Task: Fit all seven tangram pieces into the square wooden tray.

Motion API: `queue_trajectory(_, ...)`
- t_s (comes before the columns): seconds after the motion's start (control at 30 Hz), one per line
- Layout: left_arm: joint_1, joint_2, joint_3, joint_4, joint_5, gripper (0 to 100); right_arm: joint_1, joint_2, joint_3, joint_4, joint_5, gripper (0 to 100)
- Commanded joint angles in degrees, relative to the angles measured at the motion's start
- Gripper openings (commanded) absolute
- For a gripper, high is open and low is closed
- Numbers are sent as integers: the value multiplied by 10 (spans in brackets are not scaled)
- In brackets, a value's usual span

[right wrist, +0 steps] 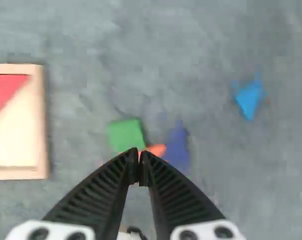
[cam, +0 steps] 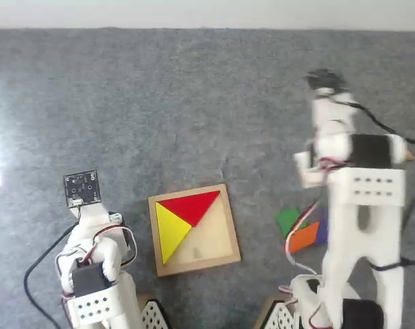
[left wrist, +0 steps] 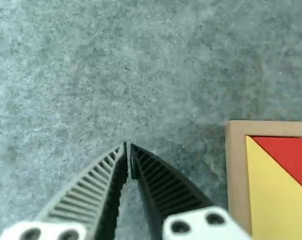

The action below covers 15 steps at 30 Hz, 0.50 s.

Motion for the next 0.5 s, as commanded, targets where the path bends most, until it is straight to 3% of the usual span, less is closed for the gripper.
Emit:
queue_trajectory(0.0, -2, -10, -4, 4, -3, 13, 81, -25, 25, 9, 18, 6)
queue_trajectory(0.2, -2, -10, -4, 4, -3, 13, 164, -91, 74, 2, 80, 12)
queue_trajectory(0.37, -2, -10, -4, 4, -3, 13, 164, -141, 121, -4, 78, 12)
queue_trajectory(0.47, -2, -10, -4, 4, -3, 13, 116, -149, 183, -42, 78, 13)
